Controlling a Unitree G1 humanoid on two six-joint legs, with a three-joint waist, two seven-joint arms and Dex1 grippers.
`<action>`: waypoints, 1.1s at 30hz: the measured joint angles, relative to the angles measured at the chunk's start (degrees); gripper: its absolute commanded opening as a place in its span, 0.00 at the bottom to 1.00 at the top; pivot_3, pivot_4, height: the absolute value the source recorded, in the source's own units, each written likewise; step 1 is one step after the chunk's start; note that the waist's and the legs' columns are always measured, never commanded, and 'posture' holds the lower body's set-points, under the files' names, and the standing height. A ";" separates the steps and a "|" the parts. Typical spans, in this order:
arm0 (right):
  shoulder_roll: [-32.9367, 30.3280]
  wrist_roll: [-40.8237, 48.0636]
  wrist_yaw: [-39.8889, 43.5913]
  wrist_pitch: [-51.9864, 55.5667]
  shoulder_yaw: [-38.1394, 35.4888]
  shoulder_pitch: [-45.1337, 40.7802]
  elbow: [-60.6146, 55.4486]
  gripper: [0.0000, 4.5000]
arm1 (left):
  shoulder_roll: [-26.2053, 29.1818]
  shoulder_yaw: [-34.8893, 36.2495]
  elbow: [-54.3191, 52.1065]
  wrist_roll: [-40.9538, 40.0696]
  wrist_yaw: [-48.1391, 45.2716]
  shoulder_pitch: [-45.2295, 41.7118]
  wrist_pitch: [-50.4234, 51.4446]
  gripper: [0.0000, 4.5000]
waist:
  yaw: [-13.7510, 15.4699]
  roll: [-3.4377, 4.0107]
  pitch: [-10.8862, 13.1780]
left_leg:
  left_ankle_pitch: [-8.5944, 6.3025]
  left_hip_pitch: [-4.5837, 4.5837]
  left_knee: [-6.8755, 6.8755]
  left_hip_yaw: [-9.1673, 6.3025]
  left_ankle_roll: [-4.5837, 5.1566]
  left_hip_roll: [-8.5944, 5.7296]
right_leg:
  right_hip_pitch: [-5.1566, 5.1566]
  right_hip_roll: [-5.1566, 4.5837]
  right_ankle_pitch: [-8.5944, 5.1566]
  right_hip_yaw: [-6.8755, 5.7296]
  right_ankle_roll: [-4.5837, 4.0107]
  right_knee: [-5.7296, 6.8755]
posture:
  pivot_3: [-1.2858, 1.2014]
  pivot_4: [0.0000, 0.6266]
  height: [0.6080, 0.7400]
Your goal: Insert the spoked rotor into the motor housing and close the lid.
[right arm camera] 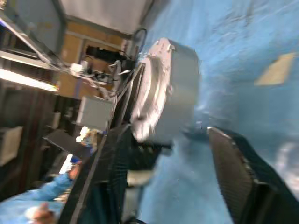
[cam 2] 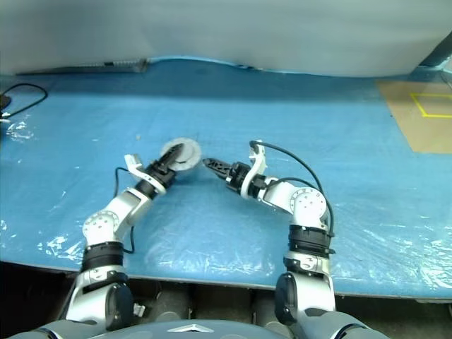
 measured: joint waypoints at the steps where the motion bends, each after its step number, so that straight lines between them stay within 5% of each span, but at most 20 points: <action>1: -2.20 -2.31 1.42 -2.06 2.98 1.34 -2.03 0.84 | 1.33 0.39 3.10 1.42 -0.96 -1.72 -1.22 0.53 | 0.22 -0.02 0.01 | 0.00 -0.02 0.04 -0.01 0.00 -0.01 | 0.00 -0.01 0.00 -0.01 0.00 0.01 | 0.52 0.24 1.00; 4: -7.24 -9.61 5.45 -8.88 11.18 3.91 -6.80 1.00 | 4.45 1.05 12.62 5.96 -4.58 -7.68 -4.48 0.53 | 0.65 -0.19 0.12 | 0.00 -0.03 0.15 -0.05 0.00 0.01 | 0.00 0.00 0.00 -0.02 0.00 0.14 | 0.52 0.24 1.00; 12: -15.13 -28.78 10.95 -28.39 26.96 9.00 -9.82 1.00 | 8.70 1.70 44.05 19.90 -11.08 -28.76 -19.45 0.53 | 1.45 -0.52 0.31 | 0.00 -0.25 0.52 -0.26 0.00 -0.04 | 0.00 -0.02 0.02 -0.06 0.04 0.28 | 0.52 0.24 1.00; 21: -18.09 -46.31 10.22 -44.06 35.17 10.81 -8.20 1.00 | 7.35 4.24 56.13 28.85 -4.06 -35.86 -29.99 0.53 | 1.16 -0.56 0.34 | -0.01 -0.41 0.65 -0.52 -0.01 -0.05 | -0.03 0.01 0.02 -0.18 0.04 0.33 | 0.52 0.24 1.00; 27: -17.44 -48.89 10.35 -44.18 35.14 11.19 -6.85 1.00 | 7.15 6.26 56.14 31.82 0.59 -36.99 -31.15 0.98 | 1.15 -0.70 0.42 | -0.01 -0.22 0.73 -0.62 -0.01 -0.05 | 0.17 0.00 0.03 -0.23 0.03 0.40 | 0.52 0.24 1.00; 33: -15.54 -50.02 10.42 -43.25 35.12 11.25 -6.36 1.00 | 9.55 6.07 54.48 34.69 0.78 -35.78 -27.98 0.99 | 0.47 -0.69 0.41 | -0.01 0.13 0.76 -0.59 -0.01 -0.04 | 0.43 0.01 0.04 -0.14 -0.03 0.42 | 0.52 0.24 1.00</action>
